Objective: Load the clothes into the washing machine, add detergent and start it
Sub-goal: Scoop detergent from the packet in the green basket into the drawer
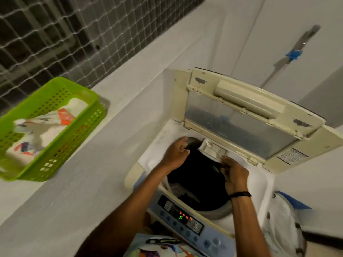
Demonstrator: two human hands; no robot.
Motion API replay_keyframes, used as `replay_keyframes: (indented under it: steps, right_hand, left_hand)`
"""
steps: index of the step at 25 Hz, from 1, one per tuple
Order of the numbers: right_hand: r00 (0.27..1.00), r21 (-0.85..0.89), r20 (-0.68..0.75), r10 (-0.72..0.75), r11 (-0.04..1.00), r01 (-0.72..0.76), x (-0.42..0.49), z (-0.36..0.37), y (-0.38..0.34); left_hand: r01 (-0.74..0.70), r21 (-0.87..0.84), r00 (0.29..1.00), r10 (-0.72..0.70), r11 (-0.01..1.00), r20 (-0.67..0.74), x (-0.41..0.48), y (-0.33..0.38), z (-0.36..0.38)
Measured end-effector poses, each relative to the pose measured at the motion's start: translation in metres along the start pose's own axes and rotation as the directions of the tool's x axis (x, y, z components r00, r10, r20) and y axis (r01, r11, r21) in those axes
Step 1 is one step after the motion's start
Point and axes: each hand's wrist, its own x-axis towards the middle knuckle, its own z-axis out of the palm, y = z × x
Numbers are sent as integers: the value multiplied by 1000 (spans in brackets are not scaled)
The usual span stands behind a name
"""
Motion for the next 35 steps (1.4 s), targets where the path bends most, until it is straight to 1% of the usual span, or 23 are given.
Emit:
replay_keyframes:
  steps: [1, 2, 3, 4, 6, 8, 9, 11, 12, 13, 14, 15, 17, 18, 19, 20, 23, 25, 27, 29, 31, 33, 35]
  right_hand:
    - [994, -60, 101, -50, 997, 56, -14, 9, -5]
    - [965, -155, 203, -166, 968, 199, -27, 7, -17]
    - [912, -241, 341, -227, 917, 318, -49, 22, -26]
    - [857, -284, 456, -239, 873, 395, -72, 43, -32]
    - [759, -202, 598, -256, 869, 452, -114, 89, -41]
    - [710, -183, 672, -212, 881, 436, -154, 138, -48]
    - [692, -177, 700, -178, 895, 409, -173, 160, -49]
    - [608, -144, 773, -182, 882, 449, -210, 202, -44]
    - [560, -135, 801, -213, 846, 515, -225, 221, -38]
    - [516, -142, 819, -251, 783, 606, -238, 239, -30]
    - [480, -167, 829, -287, 693, 702, -249, 255, -20]
    - [450, -204, 833, -321, 577, 791, -257, 270, -9]
    - [383, -308, 832, -401, 240, 921, -266, 296, 13]
    - [356, -360, 829, -431, 76, 930, -269, 306, 23]
    - [347, -411, 818, -458, -45, 910, -272, 315, 32]
    - [354, -456, 800, -485, -107, 884, -276, 322, 38]
    - [364, -516, 762, -535, -164, 840, -283, 337, 48]
    - [419, -558, 747, -516, -143, 818, -283, 346, 52]
    - [494, -602, 739, -458, -121, 789, -281, 356, 56]
    - [547, -630, 729, -412, -89, 772, -279, 363, 57]
    - [590, -651, 707, -390, -31, 759, -279, 369, 56]
    - [626, -681, 679, -384, -12, 732, -279, 375, 57]
    - [638, -694, 659, -399, 5, 720, -279, 375, 57]
  left_hand:
    - [-44, -47, 998, 41, 998, -49, -21, 9, -22]
    - [-83, -79, 995, 79, 993, -58, -37, 25, -30]
    - [-118, -108, 989, 108, 987, -100, -58, 35, -52]
    - [-165, -144, 977, 141, 976, -160, -82, 43, -79]
    - [-283, -203, 931, 218, 937, -291, -127, 63, -132]
    - [-408, -189, 844, 290, 893, -451, -167, 78, -179]
    - [-440, -163, 791, 295, 883, -535, -184, 82, -201]
    - [-443, -138, 684, 234, 886, -691, -210, 76, -242]
    - [-446, -152, 631, 189, 882, -753, -219, 70, -261]
    - [-453, -174, 579, 140, 874, -803, -224, 60, -279]
    - [-455, -197, 531, 87, 868, -843, -227, 49, -295]
    - [-449, -218, 491, 35, 866, -871, -227, 38, -309]
    - [-425, -252, 460, -32, 869, -887, -225, 15, -330]
    - [-414, -264, 469, -45, 871, -882, -224, 7, -335]
    - [-402, -272, 486, -48, 874, -873, -222, 0, -340]
    - [-392, -275, 509, -42, 878, -860, -221, -4, -343]
    - [-354, -252, 551, -17, 901, -834, -218, -11, -348]
    - [-348, -232, 575, 11, 908, -818, -217, -12, -351]
    - [-359, -226, 604, 41, 905, -796, -217, -13, -354]
    - [-364, -219, 615, 57, 905, -787, -217, -14, -357]
    - [-359, -201, 613, 68, 911, -787, -216, -13, -358]
    - [-350, -194, 614, 67, 916, -787, -216, -12, -358]
    - [-346, -201, 618, 61, 917, -784, -215, -11, -357]
